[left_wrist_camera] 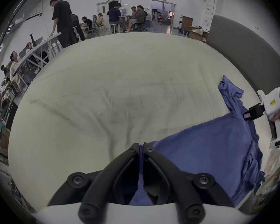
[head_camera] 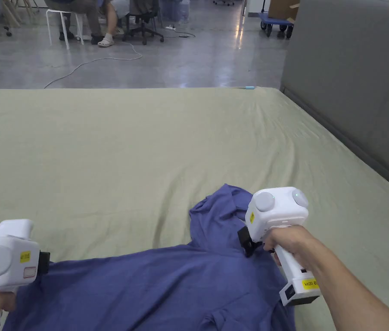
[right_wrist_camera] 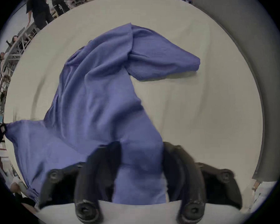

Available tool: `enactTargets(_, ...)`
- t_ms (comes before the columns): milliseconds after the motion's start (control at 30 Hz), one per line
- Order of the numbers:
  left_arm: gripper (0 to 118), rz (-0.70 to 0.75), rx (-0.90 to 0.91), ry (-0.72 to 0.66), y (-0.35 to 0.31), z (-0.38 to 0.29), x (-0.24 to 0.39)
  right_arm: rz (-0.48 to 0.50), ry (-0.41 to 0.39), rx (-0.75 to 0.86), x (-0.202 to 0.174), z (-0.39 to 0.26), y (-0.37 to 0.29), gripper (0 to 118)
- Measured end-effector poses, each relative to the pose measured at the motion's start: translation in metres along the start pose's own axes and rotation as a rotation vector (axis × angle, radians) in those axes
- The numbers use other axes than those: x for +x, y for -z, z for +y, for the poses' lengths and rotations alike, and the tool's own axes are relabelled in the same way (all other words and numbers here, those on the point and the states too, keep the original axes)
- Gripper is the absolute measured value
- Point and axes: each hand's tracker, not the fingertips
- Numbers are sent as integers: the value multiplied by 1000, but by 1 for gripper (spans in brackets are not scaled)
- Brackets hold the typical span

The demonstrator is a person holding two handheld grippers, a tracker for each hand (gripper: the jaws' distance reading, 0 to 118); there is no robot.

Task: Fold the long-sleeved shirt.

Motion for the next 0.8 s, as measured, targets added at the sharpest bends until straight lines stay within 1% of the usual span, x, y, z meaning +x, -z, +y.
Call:
enactTargets(33,0,-5,1,-7,0,0,0,9,-22,6,-2,-2,-1,12)
enactTargets(67,0,-9,0,-9,1,0,1,11,-30,9,-3,-5,-2,1)
enactTargets(133,0,-9,-6,-9,-1,1,3,1,-47,25,-3,-7,-8,1)
enactTargets(200,0,-11,-3,-7,-9,4,2,39,-48,59,3,-9,-29,1)
enactTargets(233,0,-6,7,-4,-15,7,1,89,-52,90,8,-8,-42,1)
enactTargets(267,0,-3,31,-3,-25,12,0,135,-39,124,13,-5,-60,1)
enactTargets(300,0,-9,61,-9,-32,18,-2,124,-31,161,16,0,-77,1)
enactTargets(367,0,-39,114,-4,-54,42,-6,104,-49,249,23,13,-120,1)
enactTargets(433,0,-59,151,-33,-77,70,-10,144,-71,311,27,26,-162,1)
enactTargets(500,0,-62,224,-50,-106,104,-14,176,-93,384,28,41,-204,1)
enactTargets(533,0,-66,251,-50,-121,123,-15,158,-90,423,27,51,-226,1)
enactTargets(600,0,-45,352,-38,-157,161,-15,83,-111,520,27,75,-274,1)
enactTargets(633,0,-34,392,-35,-177,182,-15,59,-109,551,25,86,-302,1)
enactTargets(667,0,-24,432,-41,-196,201,-13,51,-95,596,26,101,-330,1)
enactTargets(733,0,-6,499,-43,-233,237,-12,51,-30,692,30,129,-386,1)
enactTargets(800,0,22,581,-40,-266,268,-10,64,-13,782,31,150,-439,1)
